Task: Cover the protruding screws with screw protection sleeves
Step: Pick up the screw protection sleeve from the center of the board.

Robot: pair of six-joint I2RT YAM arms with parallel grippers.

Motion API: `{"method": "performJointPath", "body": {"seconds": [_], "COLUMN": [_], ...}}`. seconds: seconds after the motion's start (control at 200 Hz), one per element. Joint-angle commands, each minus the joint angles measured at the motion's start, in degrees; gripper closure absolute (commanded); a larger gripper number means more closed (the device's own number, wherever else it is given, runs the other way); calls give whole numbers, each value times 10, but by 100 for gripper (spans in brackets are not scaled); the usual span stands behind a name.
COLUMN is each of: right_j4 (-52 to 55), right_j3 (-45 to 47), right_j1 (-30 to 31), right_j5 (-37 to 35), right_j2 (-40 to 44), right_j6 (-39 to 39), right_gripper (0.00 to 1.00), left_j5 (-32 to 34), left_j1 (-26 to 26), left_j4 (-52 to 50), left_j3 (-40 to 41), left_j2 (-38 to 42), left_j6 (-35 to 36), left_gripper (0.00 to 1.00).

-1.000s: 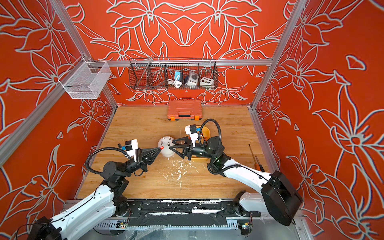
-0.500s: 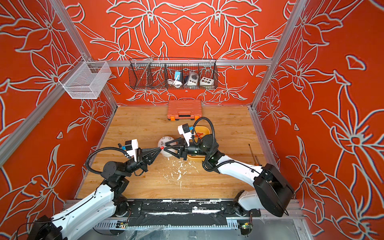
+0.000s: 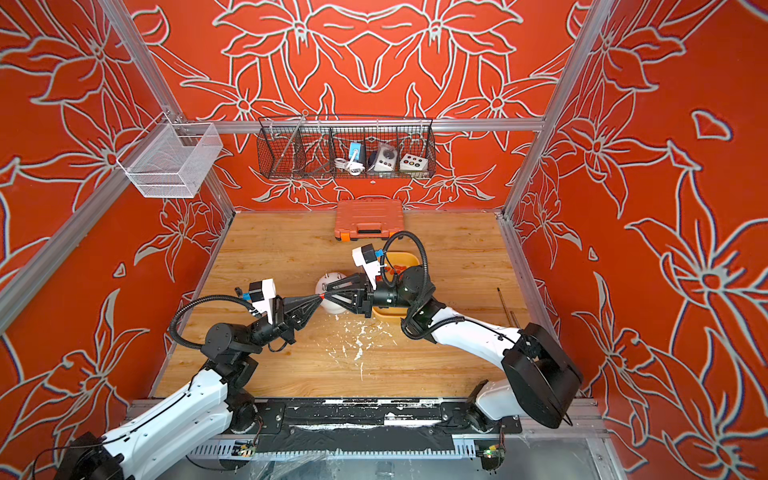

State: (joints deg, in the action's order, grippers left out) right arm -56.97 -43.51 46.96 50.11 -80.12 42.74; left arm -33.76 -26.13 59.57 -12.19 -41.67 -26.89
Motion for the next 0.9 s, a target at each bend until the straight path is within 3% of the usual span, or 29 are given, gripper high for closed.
{"method": "performJointPath", "body": {"seconds": [0.0,0.225,0.535,0.646,0.701,0.896], "right_j4": [-15,-17,-15,-2,1,-5], "right_j3": [-17,-17,-27,-30,-30,-32], "right_j1": [5,5,9,10,10,11], "right_j5": [14,21,30,27,26,29], "right_j2": [-4,-6,-7,-6,-7,-12], "right_j6": [5,3,7,7,5,6], "right_gripper": [69,90,100,70,67,96], "left_j5": [-3,-1,0,1,1,2], "left_j1": [4,4,3,3,3,1], "left_j4": [15,10,10,9,8,7], "left_j3": [1,1,3,3,5,5], "left_j2": [9,12,7,8,9,11], "left_j6": [4,6,4,6,6,8], "left_gripper": [100,100,100,100,100,100]}}
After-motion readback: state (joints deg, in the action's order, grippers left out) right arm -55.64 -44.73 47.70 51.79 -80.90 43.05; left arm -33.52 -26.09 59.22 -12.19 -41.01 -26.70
